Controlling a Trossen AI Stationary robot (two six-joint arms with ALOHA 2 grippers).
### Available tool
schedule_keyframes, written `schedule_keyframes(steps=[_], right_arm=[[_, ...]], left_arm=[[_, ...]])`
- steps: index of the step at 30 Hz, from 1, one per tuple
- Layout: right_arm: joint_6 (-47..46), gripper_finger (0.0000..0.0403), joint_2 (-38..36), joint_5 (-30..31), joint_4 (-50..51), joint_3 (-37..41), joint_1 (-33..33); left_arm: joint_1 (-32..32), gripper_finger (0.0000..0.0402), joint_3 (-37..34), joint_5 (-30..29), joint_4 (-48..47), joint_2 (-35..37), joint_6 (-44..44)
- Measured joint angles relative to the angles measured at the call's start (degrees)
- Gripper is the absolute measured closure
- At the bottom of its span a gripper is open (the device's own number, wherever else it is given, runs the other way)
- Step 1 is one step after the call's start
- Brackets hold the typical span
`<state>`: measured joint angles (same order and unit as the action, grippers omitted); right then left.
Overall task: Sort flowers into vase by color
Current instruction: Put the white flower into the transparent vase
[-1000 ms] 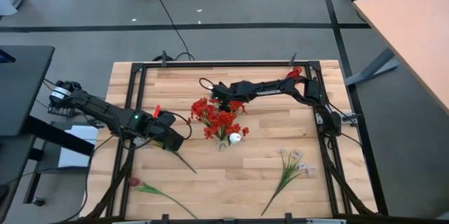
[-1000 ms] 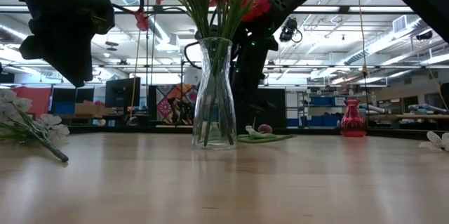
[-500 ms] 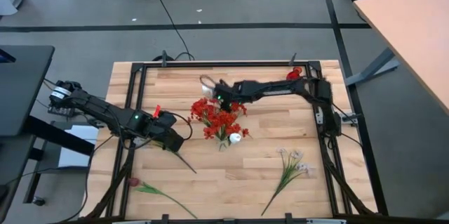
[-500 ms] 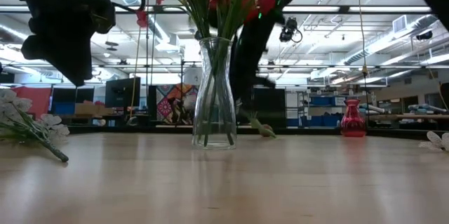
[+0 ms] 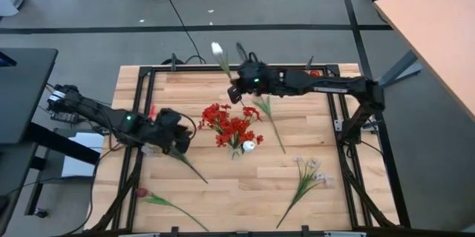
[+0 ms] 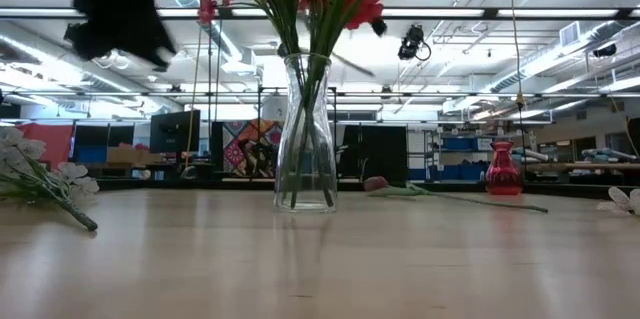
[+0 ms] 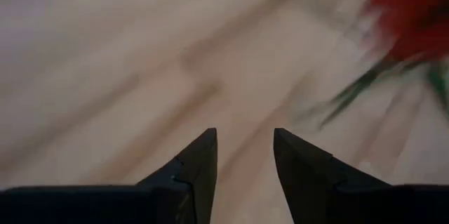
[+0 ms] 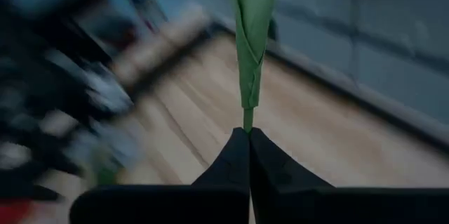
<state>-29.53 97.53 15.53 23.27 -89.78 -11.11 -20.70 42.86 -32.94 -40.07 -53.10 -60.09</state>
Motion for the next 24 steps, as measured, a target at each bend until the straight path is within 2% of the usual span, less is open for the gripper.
schedule_keyframes(steps=[4,7,10,19,22,24], right_arm=[[6.6,0.0402,-2.1,-4.9,-12.1,0.0,-0.2],[8.6,0.0402,-2.9,-11.1,-19.0,0.0,-0.7],[9.8,0.0402,-3.2,-15.9,-24.0,-0.1,-1.0],[12.8,0.0403,-3.4,-18.4,-26.0,-0.1,-1.1],[13.7,0.0403,-3.4,-18.4,-25.9,-0.1,-1.1],[14.2,0.0403,-3.4,-18.1,-26.3,-0.1,-1.1]], left_arm=[[2.3,0.0255,0.0,-6.7,12.1,2.2,16.6],[5.5,0.0255,0.0,-8.3,21.9,2.5,25.8],[8.9,0.0255,0.0,-8.7,27.4,3.0,32.0],[17.0,0.0255,0.0,-9.4,20.4,6.9,36.8],[19.5,0.0255,0.0,-6.3,19.7,9.0,37.0],[21.8,0.0255,0.0,-1.7,19.9,10.3,36.9]])
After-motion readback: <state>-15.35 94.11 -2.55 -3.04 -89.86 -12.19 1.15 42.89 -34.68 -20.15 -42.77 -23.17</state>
